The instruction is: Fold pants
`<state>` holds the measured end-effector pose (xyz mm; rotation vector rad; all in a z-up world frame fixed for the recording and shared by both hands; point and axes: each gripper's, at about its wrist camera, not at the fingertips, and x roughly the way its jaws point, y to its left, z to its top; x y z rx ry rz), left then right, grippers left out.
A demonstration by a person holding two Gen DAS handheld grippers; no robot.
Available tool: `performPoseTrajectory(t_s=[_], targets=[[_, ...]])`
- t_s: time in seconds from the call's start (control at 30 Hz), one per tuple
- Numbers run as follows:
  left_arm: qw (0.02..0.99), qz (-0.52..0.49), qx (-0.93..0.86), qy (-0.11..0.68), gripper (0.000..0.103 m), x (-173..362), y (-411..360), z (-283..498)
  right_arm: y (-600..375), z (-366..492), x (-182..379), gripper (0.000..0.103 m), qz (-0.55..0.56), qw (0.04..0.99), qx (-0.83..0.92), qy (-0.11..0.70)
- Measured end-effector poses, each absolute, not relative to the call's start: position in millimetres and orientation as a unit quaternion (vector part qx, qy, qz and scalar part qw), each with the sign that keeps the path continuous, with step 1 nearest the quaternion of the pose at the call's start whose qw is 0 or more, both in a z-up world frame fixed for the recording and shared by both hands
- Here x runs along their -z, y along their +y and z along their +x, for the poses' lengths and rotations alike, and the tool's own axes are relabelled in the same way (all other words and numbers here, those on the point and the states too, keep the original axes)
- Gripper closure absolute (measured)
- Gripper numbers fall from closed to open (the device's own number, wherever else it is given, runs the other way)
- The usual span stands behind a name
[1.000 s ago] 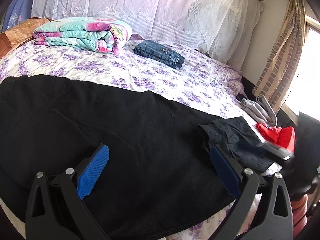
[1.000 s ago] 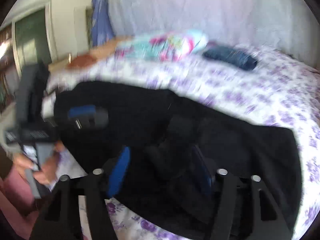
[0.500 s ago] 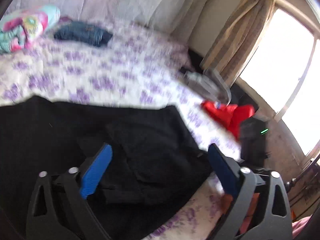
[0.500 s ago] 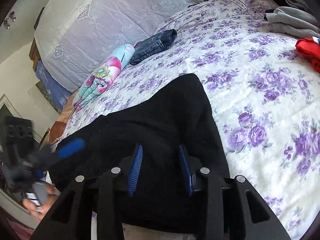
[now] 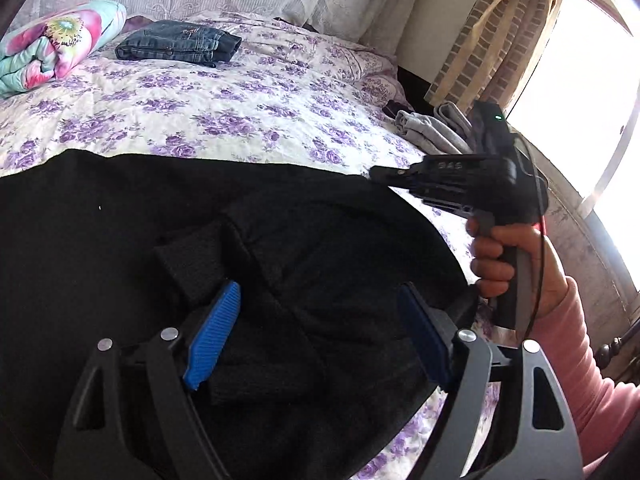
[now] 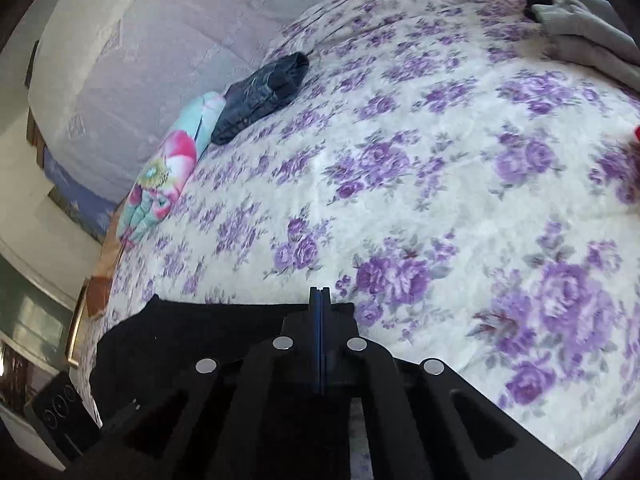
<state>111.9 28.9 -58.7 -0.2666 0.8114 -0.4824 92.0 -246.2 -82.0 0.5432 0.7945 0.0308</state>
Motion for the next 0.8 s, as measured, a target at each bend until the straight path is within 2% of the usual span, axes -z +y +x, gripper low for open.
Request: performPoseTrajectory(t_s=[0.1,0.23,0.27,0.3,0.33,0.4,0.43,0.57,0.63,0.67,0.7,0.8], targets=[[0.881,-0.131,0.234,0.389,0.023,59,29,114,-233,67,62,0.096,0.228,0.911,-0.015,0.344],[0.881,-0.123,0.243,0.387,0.016,58,25,114,-211,53,46,0.095,0.218,0.918,-0.074,0.323],[0.88,-0.123,0.247,0.386,0.014,58,25,113,-207,57,46,0.091,0.216,0.915,-0.091,0.328],[0.879,-0.125,0.25,0.386,0.013,59,25,113,-203,64,53,0.079,0.212,0.908,-0.111,0.344],[0.877,-0.129,0.254,0.386,0.012,59,26,114,-197,74,61,0.077,0.201,0.904,-0.105,0.362],[0.875,-0.137,0.26,0.385,0.012,59,28,114,-201,85,87,0.091,0.162,0.895,-0.042,0.414],[0.874,-0.142,0.262,0.385,0.012,59,30,114,-205,82,88,0.091,0.177,0.895,-0.048,0.406],[0.873,-0.145,0.263,0.384,0.012,59,30,115,-202,33,55,0.084,0.182,0.919,-0.037,0.347],[0.873,-0.144,0.263,0.384,0.012,59,30,115,-189,2,43,0.072,0.184,0.929,-0.06,0.314],[0.873,-0.144,0.263,0.384,0.012,59,30,115,-179,-17,44,0.061,0.183,0.934,-0.063,0.3],[0.873,-0.144,0.263,0.384,0.012,59,31,115,-175,-26,47,0.059,0.18,0.934,-0.061,0.302],[0.873,-0.143,0.264,0.384,0.012,59,30,115,-161,-50,96,0.06,0.15,0.925,-0.024,0.347]])
